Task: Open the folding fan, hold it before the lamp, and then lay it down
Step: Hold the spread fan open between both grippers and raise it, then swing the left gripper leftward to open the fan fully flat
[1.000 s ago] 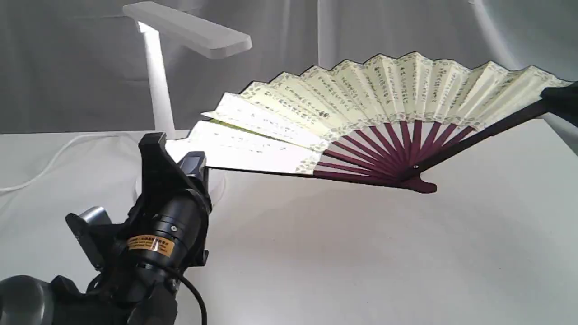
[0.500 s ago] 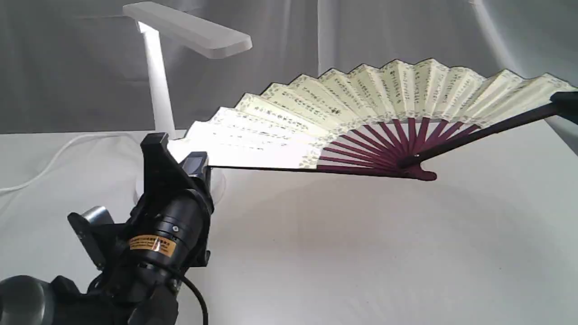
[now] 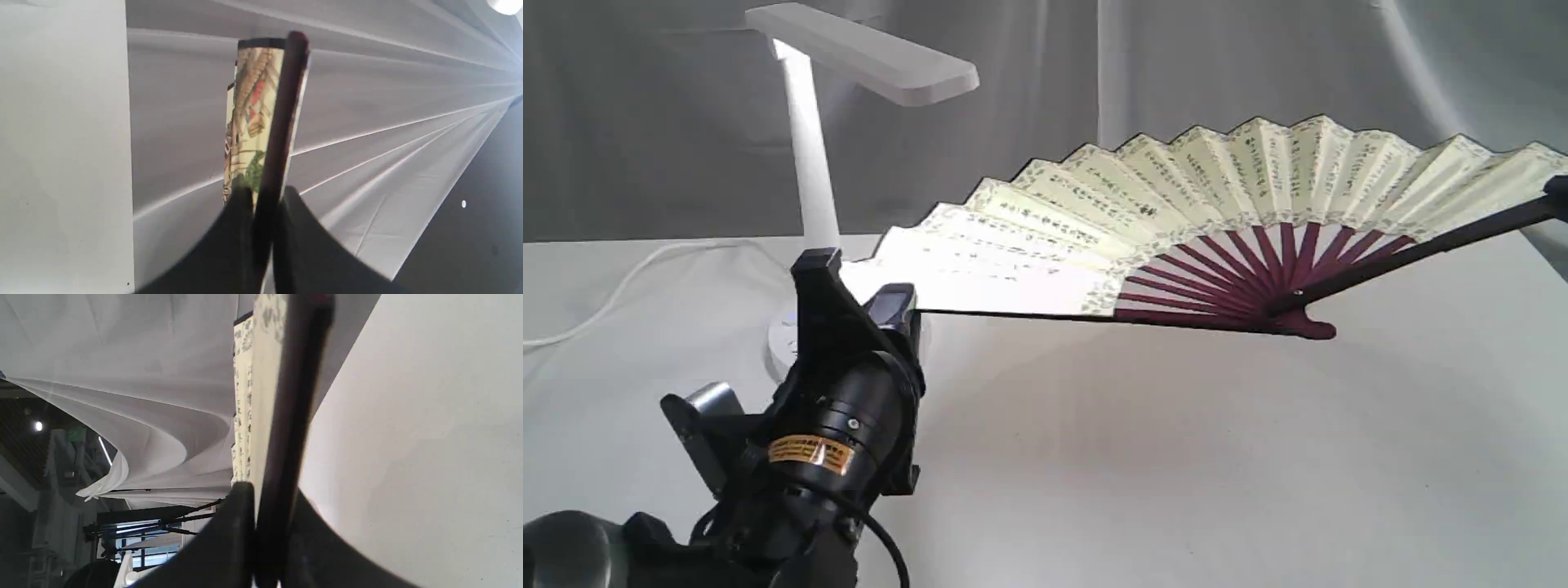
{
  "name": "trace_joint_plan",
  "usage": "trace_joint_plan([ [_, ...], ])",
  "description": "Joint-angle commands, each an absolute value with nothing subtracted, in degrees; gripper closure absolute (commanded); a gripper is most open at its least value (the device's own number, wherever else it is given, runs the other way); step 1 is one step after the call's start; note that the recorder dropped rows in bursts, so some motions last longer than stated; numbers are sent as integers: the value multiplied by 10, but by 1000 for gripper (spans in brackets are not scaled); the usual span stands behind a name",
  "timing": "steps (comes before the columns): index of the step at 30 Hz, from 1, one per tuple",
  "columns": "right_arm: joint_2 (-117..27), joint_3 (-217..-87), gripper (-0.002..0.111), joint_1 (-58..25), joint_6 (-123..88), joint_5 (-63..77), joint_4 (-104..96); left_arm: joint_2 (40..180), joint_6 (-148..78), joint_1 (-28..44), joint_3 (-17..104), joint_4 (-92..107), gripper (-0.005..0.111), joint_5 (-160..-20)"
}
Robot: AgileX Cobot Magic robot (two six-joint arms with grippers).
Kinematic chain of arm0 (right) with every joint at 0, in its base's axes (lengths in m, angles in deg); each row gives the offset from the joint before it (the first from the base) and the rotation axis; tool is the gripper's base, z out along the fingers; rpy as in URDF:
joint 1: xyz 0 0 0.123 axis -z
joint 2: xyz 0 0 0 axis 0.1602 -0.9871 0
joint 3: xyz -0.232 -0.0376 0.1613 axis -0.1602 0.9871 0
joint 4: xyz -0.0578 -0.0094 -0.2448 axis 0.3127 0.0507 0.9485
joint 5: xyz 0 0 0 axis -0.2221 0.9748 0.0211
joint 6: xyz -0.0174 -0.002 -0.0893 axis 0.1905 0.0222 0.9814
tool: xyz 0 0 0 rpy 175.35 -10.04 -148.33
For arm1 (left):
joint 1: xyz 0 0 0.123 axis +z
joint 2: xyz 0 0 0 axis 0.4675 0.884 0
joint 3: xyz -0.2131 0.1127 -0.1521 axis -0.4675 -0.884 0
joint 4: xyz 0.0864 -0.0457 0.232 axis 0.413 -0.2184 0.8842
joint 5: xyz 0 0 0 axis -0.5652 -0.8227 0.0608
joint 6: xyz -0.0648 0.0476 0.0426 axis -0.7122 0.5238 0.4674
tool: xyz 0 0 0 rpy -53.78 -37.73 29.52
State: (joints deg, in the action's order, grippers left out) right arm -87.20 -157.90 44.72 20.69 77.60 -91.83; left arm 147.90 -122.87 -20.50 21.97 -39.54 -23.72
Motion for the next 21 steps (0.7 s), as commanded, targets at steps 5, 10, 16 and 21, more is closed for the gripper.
trace_joint_plan([
  [5,-849,-1558,108,458,234,765,-911,1467,-1257,-235,222,-485,107,-198],
  [10,-829,-1521,108,457,250,755,-918,1445,-1225,-235,211,-466,107,-198],
  [16,-829,-1491,108,457,269,774,-940,1380,-1152,-235,167,-496,107,-198],
  [21,-829,-1467,108,439,292,774,-964,1341,-1134,-235,133,-502,107,-198],
])
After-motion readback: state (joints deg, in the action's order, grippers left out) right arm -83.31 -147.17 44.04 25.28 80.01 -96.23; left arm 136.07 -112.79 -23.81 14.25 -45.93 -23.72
